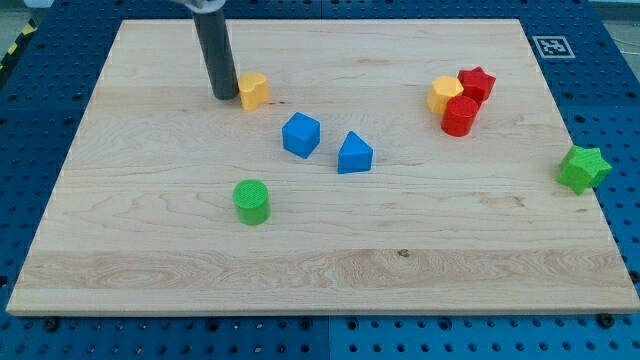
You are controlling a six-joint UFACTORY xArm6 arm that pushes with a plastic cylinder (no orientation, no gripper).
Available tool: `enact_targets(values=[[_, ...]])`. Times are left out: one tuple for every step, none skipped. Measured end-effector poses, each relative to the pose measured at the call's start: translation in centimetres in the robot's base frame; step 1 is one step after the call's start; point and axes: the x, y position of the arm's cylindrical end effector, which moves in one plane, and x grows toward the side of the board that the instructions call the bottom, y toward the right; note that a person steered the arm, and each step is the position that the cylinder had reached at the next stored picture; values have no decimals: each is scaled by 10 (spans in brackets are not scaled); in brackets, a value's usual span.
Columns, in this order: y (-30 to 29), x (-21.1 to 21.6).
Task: Move the yellow heart to the top left side of the blue cube
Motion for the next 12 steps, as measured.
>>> enact_targets(values=[[-4, -29], [-4, -30], [15, -22], [15, -9], [25, 14], [25, 15], [27, 15], [40, 27], [41, 53], [41, 61], [41, 78], [41, 80]])
